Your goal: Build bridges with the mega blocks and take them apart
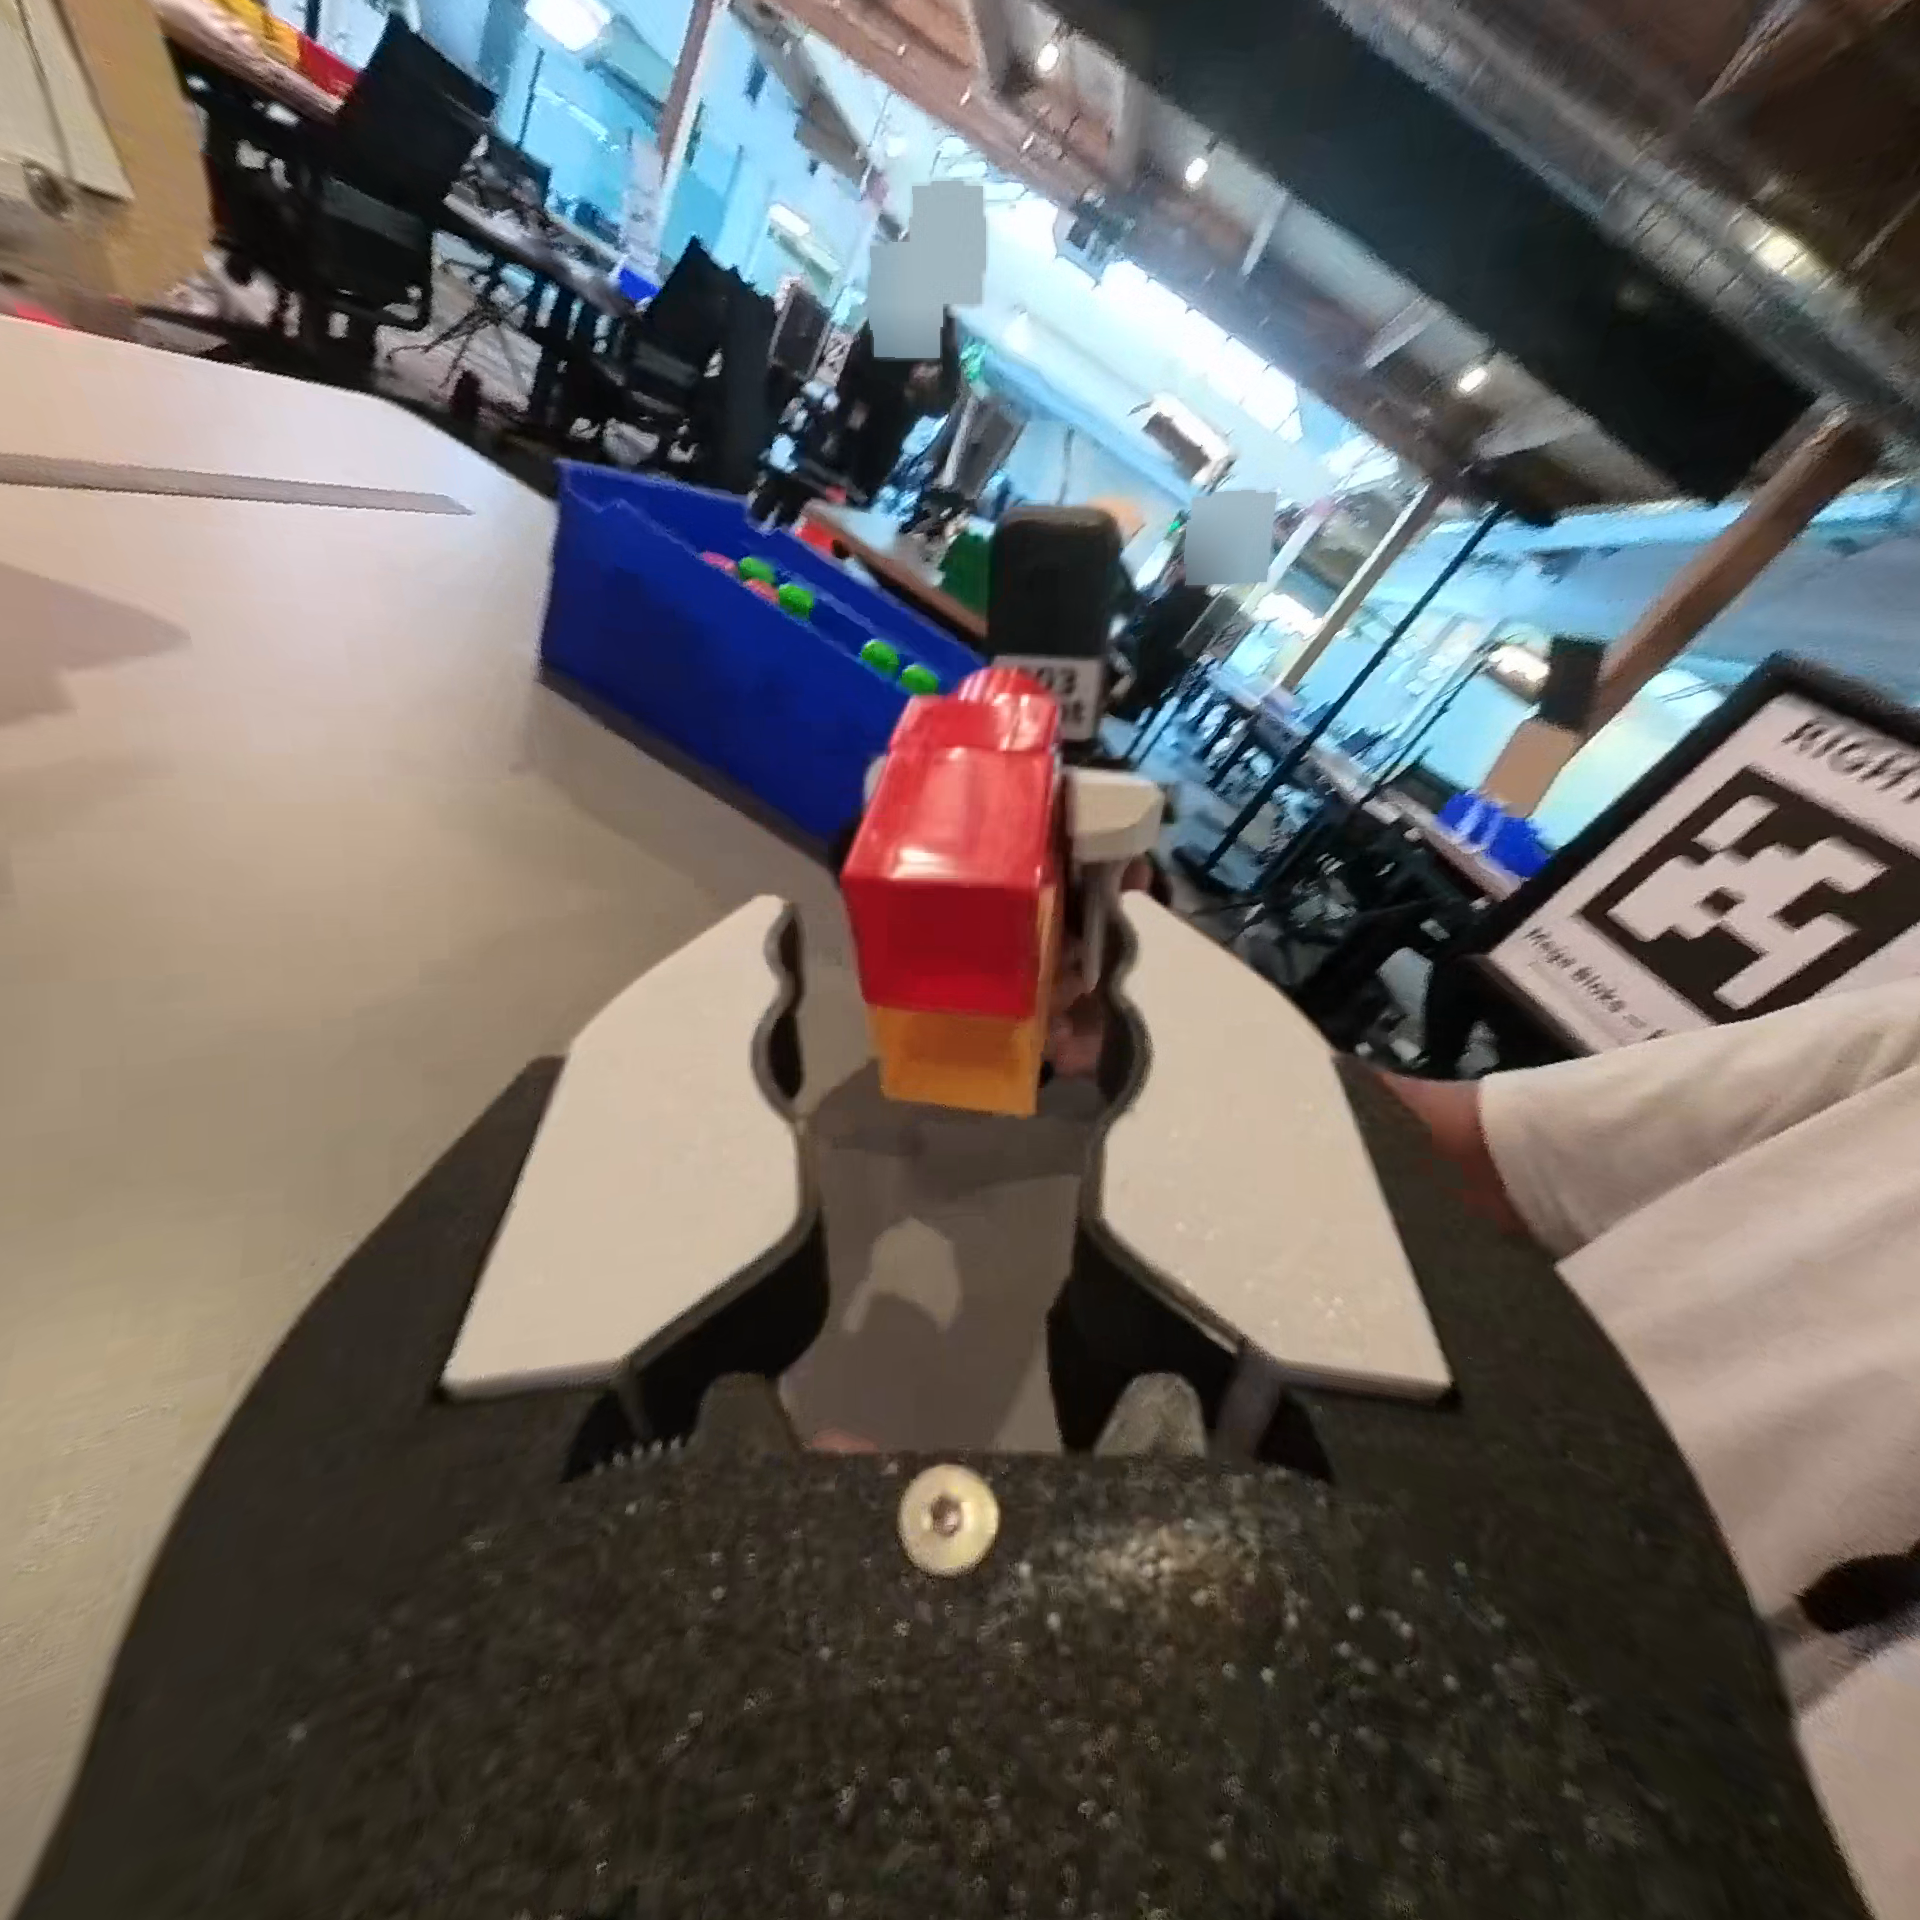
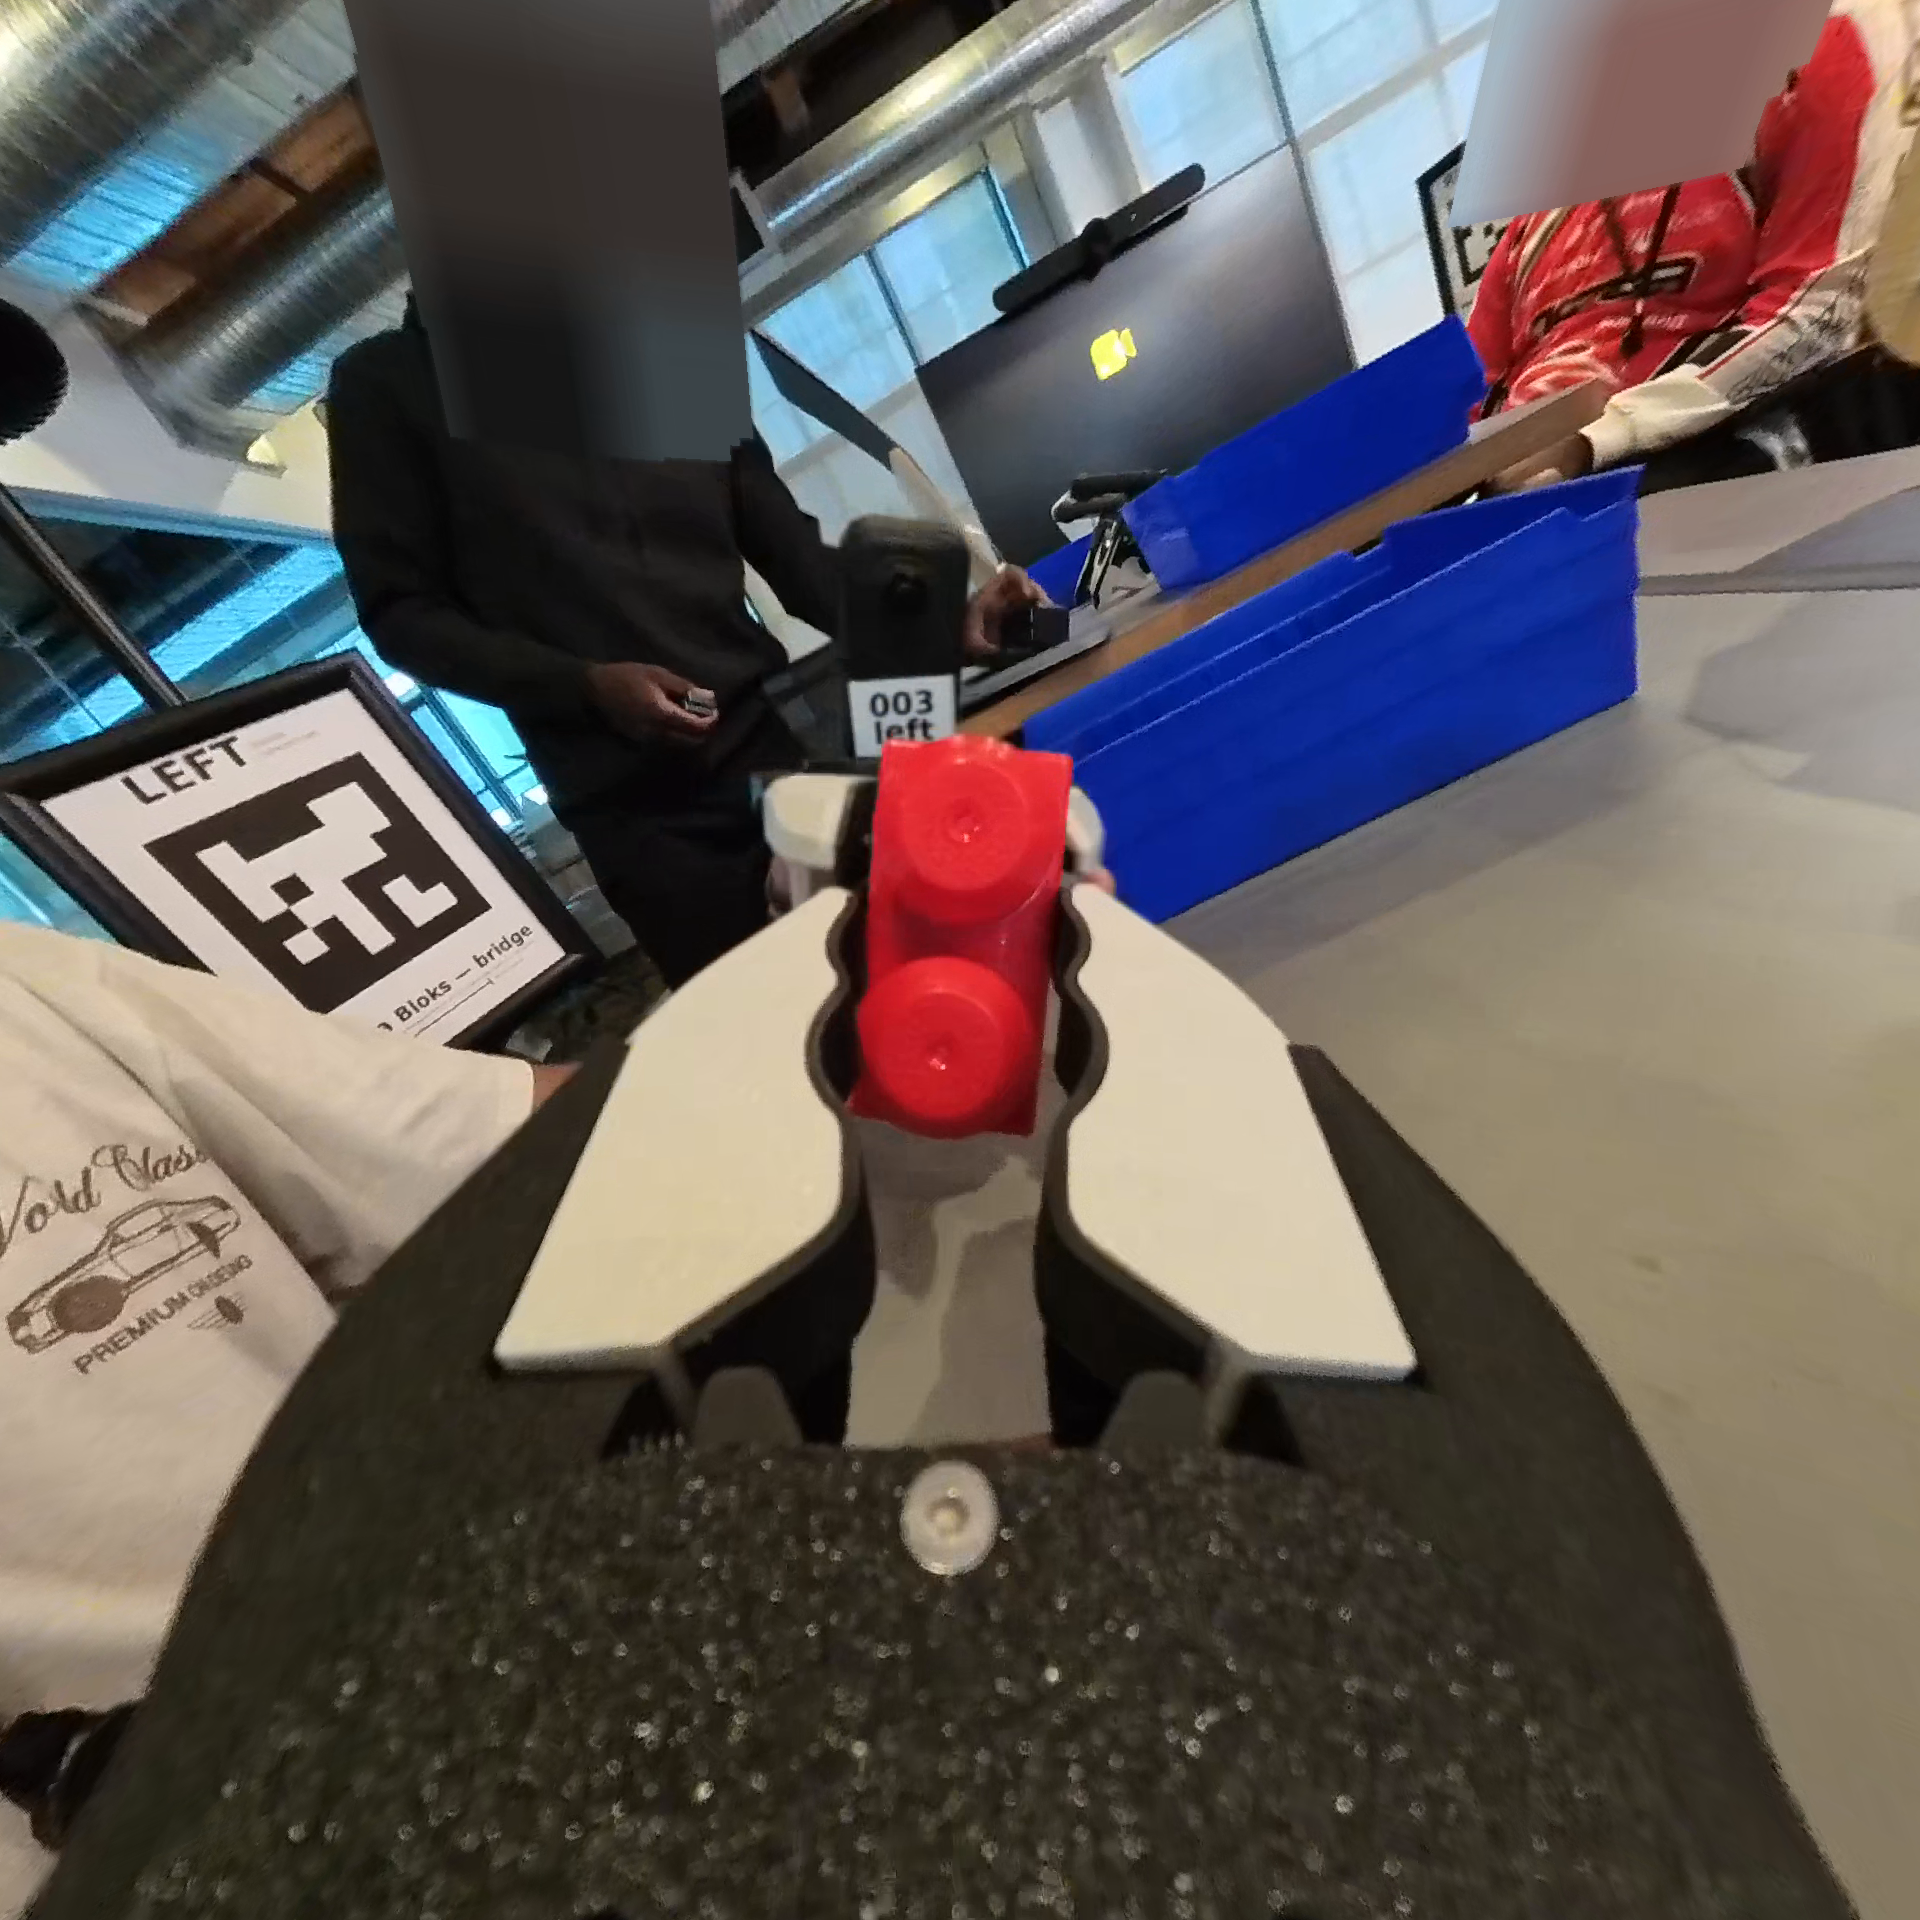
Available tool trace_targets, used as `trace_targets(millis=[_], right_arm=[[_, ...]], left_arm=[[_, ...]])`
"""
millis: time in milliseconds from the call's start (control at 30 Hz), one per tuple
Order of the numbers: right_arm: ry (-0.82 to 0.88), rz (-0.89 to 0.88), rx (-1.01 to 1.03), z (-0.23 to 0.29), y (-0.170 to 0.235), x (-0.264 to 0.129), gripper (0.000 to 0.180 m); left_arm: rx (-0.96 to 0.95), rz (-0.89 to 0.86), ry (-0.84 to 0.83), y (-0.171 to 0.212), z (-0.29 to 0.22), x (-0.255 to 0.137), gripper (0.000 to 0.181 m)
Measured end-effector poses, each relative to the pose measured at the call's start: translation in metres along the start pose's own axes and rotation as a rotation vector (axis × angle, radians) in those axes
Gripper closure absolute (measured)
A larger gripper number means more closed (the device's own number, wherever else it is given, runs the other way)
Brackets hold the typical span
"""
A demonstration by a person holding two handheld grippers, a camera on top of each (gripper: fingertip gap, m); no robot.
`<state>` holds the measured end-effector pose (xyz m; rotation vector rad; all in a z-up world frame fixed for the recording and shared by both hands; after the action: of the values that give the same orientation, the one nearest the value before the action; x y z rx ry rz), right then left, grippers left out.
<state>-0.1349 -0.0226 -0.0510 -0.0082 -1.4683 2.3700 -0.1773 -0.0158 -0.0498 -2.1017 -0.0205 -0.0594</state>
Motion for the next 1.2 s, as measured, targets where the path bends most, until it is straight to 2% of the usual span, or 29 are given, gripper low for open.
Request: trace_targets(millis=[67,833,933,1000,1033,1200], right_arm=[[-0.005,0.005,-0.009,0.003,0.002,0.002,0.146],[0.005,0.07,0.026,-0.001,0.012,0.003,0.146],[0.0,0.042,0.035,-0.001,0.009,0.003,0.146],[0.016,0.011,0.038,-0.004,0.004,0.001,0.146],[0.018,-0.007,0.041,-0.005,0.001,0.0,0.146],[0.022,-0.004,0.035,-0.004,0.003,0.001,0.146]], left_arm=[[-0.021,-0.029,0.031,-0.003,-0.001,-0.002,0.146],[0.023,0.017,0.032,0.002,0.005,-0.003,0.147],[0.06,0.032,0.014,0.002,0.005,-0.004,0.145],[0.06,0.048,-0.001,0.007,0.006,-0.004,0.125],[0.053,0.067,0.008,0.012,0.004,-0.003,0.121],[0.064,0.134,0.017,0.032,0.002,0.007,0.124]])
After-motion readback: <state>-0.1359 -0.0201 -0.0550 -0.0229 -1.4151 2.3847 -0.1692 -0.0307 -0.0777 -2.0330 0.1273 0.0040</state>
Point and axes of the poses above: each gripper's, where its closed fingertips meet, x out along the fingers, y out of its underside, z = x × y across the jaws, the point moved 1 cm from there along -x, back along the fingers, and after that the axes turned 1 degree about -z, right-handed, at the moved point
